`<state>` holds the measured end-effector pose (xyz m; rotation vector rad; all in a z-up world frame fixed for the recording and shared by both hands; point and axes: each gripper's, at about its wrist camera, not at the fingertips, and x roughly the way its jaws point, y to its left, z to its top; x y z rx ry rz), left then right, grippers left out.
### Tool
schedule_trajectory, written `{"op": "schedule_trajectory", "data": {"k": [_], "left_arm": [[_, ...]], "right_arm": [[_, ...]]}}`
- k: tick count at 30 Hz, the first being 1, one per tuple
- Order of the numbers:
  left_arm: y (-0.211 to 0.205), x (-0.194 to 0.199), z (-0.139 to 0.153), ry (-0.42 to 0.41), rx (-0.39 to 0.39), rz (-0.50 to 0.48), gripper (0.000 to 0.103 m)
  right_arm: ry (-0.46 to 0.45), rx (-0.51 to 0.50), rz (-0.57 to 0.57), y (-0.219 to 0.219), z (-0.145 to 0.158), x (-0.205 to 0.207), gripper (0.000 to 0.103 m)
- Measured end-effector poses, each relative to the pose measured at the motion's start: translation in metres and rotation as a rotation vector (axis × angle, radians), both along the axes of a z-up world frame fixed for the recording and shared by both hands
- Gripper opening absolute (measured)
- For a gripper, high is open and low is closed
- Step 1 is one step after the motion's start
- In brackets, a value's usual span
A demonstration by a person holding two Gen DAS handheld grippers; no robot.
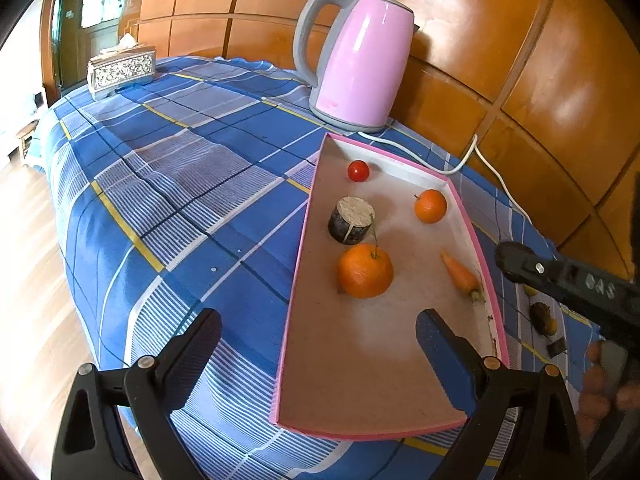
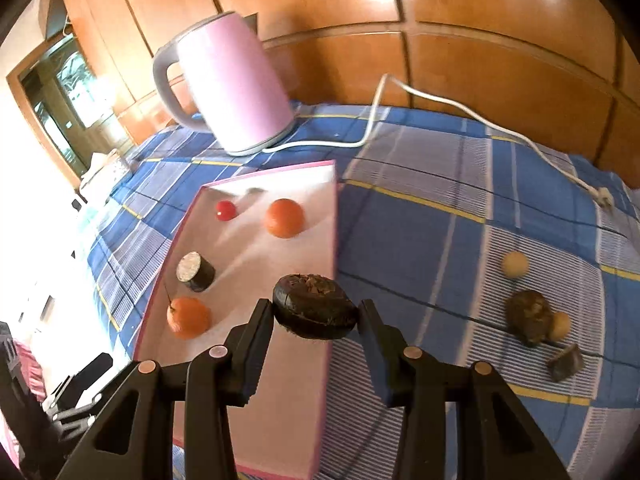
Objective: Organize fruits
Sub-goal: 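Carry the dark brown fruit with the right tool into the tray and release, then withdraw the right tool from the tray toward the remaining items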
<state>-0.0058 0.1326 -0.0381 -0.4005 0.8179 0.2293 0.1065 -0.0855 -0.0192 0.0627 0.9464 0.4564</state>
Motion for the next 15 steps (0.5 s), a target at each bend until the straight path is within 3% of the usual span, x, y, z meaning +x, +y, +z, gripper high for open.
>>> {"op": "schedule_trajectory", "data": {"k": [8,15], "left_arm": [[0.002,0.0,-0.001,0.0,0.004,-0.003,0.098],[0.0,0.0,-0.002,0.004,0.002,-0.01,0.098]], "right_arm": [[0.066,0.045,-0.031,0.026,-0.005,0.029,0.045],[0.068,0.057,-0.075,0.008,-0.009,0.022,0.047]]}}
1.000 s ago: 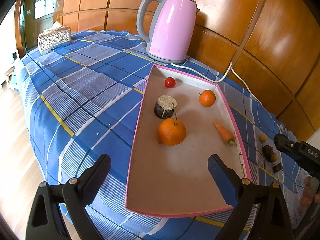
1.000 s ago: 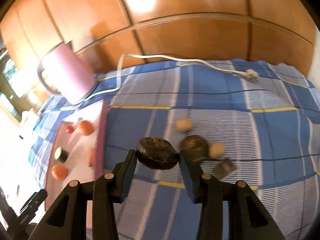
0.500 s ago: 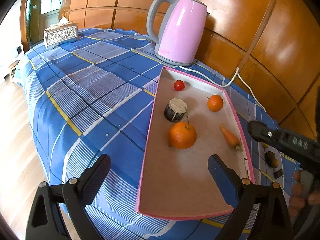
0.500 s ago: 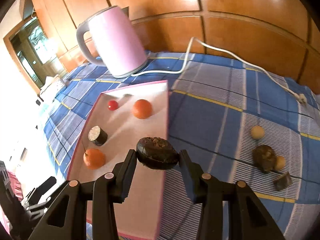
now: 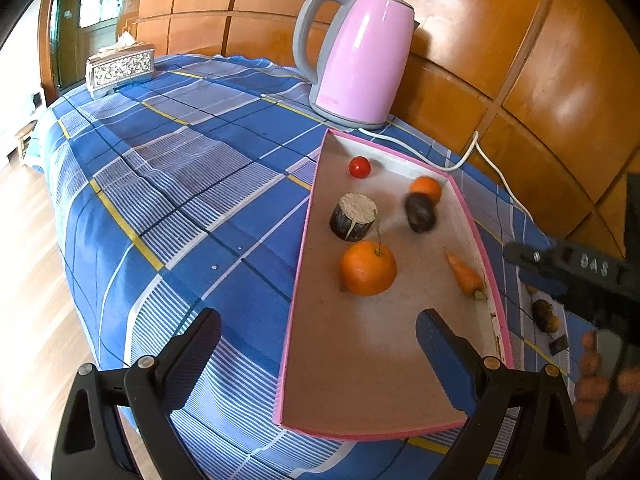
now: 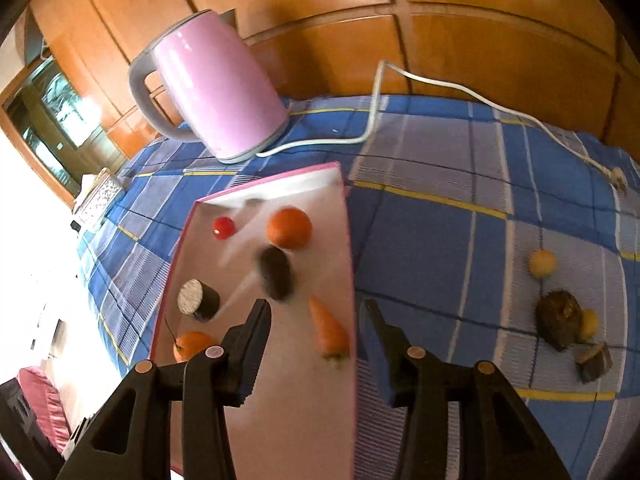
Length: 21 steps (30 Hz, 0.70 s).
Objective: Organize fruits
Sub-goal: 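Withdraw the right tool from the tray toward the remaining items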
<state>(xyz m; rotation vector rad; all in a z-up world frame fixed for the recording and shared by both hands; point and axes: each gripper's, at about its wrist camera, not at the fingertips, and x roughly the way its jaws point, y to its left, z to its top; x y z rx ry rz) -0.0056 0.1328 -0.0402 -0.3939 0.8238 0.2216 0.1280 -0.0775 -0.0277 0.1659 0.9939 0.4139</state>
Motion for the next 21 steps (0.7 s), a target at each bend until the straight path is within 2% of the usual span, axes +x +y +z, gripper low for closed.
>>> {"op": "schedule_trajectory", "data": {"k": [6,8,12,21], "left_arm": [[-0.005,-0.001,0.003,-0.005,0.003,-0.019,0.098],[-0.008,0.0,0.004,-0.006,0.003,-0.03,0.098],[-0.014,-0.001,0.007,-0.018,0.022,-0.052,0.1],[-0.034,0.0,0.012,-0.019,0.062,-0.124,0.101]], "right_arm": [[-0.007,-0.03,-0.067,-0.03,-0.005,-0.022,0.047],[-0.019,-0.052,-0.088,-0.039,-0.004,-0.03,0.051],[-0.046,-0.09,-0.141,-0.062,-0.003,-0.05,0.053],[-0.068,-0.188,-0.307,-0.126,-0.013,-0.085,0.054]]}}
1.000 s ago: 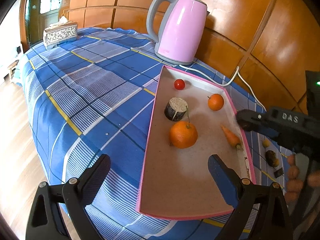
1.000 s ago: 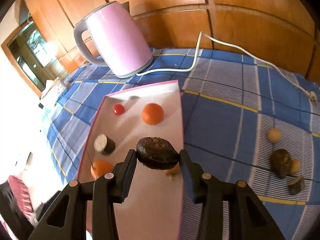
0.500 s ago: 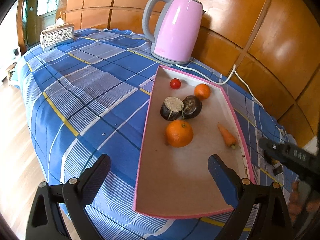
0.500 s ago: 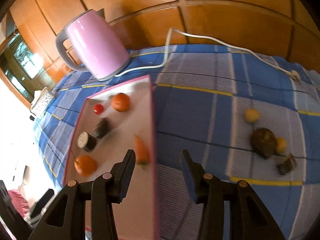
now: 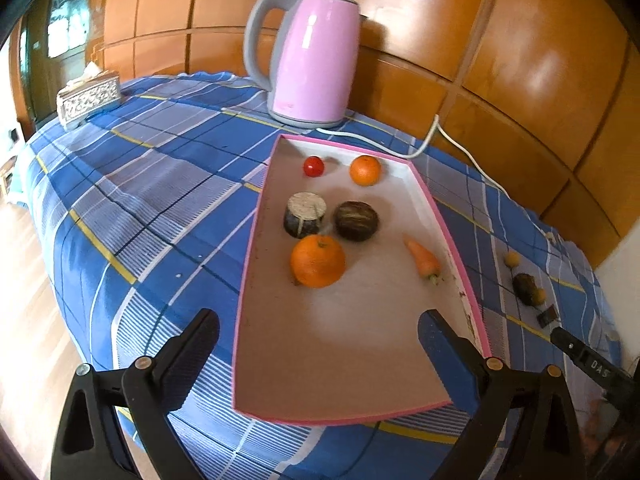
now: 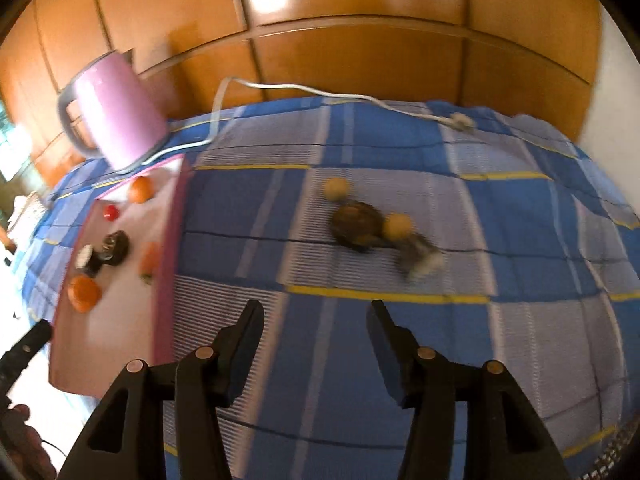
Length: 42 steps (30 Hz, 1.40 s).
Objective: Organize fruits
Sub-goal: 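Withdraw the right tool from the tray toward the remaining items, then reach the left tool to the small yellow fruit and close on it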
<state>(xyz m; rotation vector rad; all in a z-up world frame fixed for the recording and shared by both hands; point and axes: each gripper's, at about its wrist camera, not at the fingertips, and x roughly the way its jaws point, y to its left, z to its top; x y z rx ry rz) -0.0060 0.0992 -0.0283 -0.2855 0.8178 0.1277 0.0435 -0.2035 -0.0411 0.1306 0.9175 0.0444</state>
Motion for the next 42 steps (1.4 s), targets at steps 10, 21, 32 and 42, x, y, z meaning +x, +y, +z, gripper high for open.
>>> {"op": "schedule_trajectory", "data": {"k": [10,21,32,42], "left_arm": [[-0.03,0.0,0.006,-0.011,0.056,-0.099,0.103],[-0.083,0.005,0.017,-0.084,0.153,-0.317,0.103],[-0.139,0.026,0.022,-0.031,0.164,-0.527,0.103],[-0.168,0.068,0.02,0.055,0.108,-0.541,0.095]], "right_arm": [[0.01,-0.034,-0.165,-0.054,-0.013,-0.023,0.055],[0.014,-0.068,-0.332,-0.095,-0.021,-0.039,0.058],[0.058,-0.098,-0.504,-0.141,-0.044,-0.053,0.06],[-0.005,-0.113,-0.52,-0.147,-0.053,-0.057,0.085]]}}
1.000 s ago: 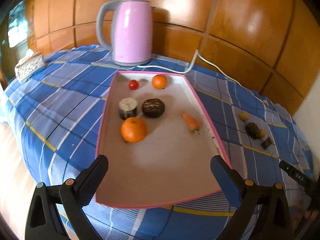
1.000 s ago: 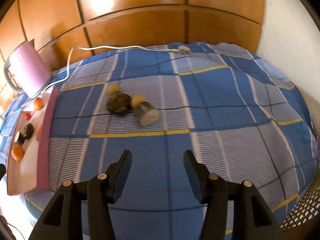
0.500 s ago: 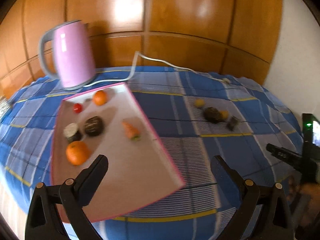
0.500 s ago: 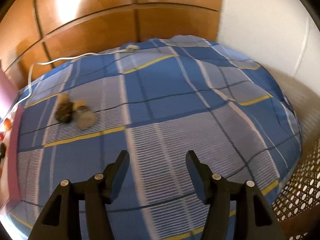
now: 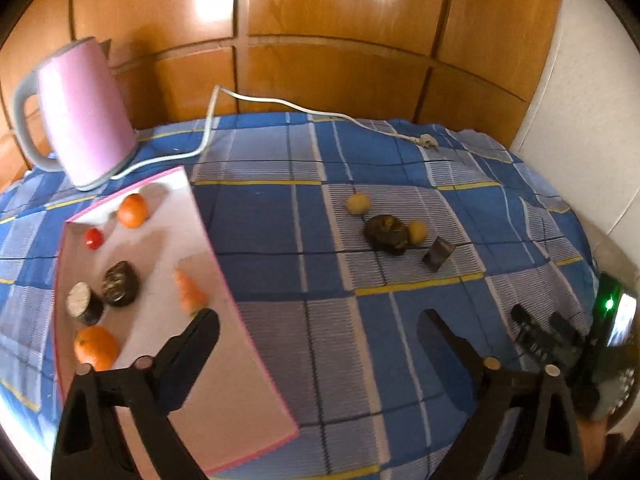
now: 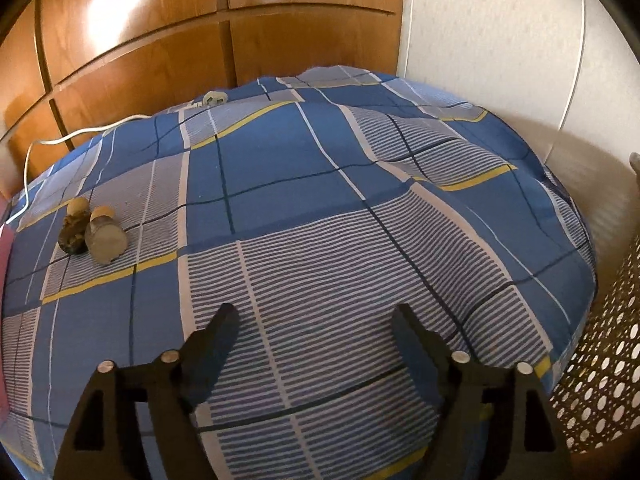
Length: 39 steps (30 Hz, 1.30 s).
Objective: Organize fruits
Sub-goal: 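Reach the left tool to the small yellow fruit and close on it, then carry the small yellow fruit with the left tool into the tray and release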
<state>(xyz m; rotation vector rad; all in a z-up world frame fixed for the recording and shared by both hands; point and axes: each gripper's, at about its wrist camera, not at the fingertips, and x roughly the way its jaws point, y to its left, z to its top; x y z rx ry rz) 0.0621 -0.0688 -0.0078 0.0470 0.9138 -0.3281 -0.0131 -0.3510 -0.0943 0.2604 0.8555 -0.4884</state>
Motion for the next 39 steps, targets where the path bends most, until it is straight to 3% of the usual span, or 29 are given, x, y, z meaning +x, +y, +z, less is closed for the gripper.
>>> {"op": "schedule_trajectory", "data": {"k": [6,13,18,20,23,30,34,36,39], "left_arm": [[-0.017,0.023,-0.007,0.059,-0.029,-0.027,0.09],[-0.027,0.06,-0.009,0.112,-0.074,-0.042,0.061],[-0.037,0.091,-0.014,0.163,-0.114,-0.04,0.054],[-0.043,0.107,-0.019,0.193,-0.121,-0.035,0.045],[-0.052,0.125,-0.024,0.222,-0.129,-0.038,0.044],[-0.08,0.157,-0.047,0.244,-0.041,-0.042,0.043],[-0.087,0.167,-0.062,0.264,-0.028,-0.03,0.043],[-0.088,0.167,-0.067,0.267,-0.026,-0.03,0.028],[-0.087,0.163,-0.069,0.244,-0.037,-0.035,0.028]], "right_arm": [[-0.057,-0.041,-0.007,0.003,-0.005,-0.002,0.094],[-0.088,-0.054,-0.015,0.003,-0.008,-0.002,0.1],[-0.092,-0.052,-0.011,0.002,-0.009,-0.002,0.101],[-0.095,-0.055,-0.011,0.002,-0.009,-0.003,0.102],[-0.098,-0.055,-0.012,0.002,-0.01,-0.003,0.102],[-0.1,-0.052,-0.012,0.002,-0.009,-0.003,0.102],[-0.102,-0.055,-0.013,0.003,-0.009,-0.003,0.102],[-0.104,-0.057,-0.014,0.003,-0.009,-0.003,0.102],[-0.106,-0.058,-0.015,0.003,-0.009,-0.004,0.102]]}}
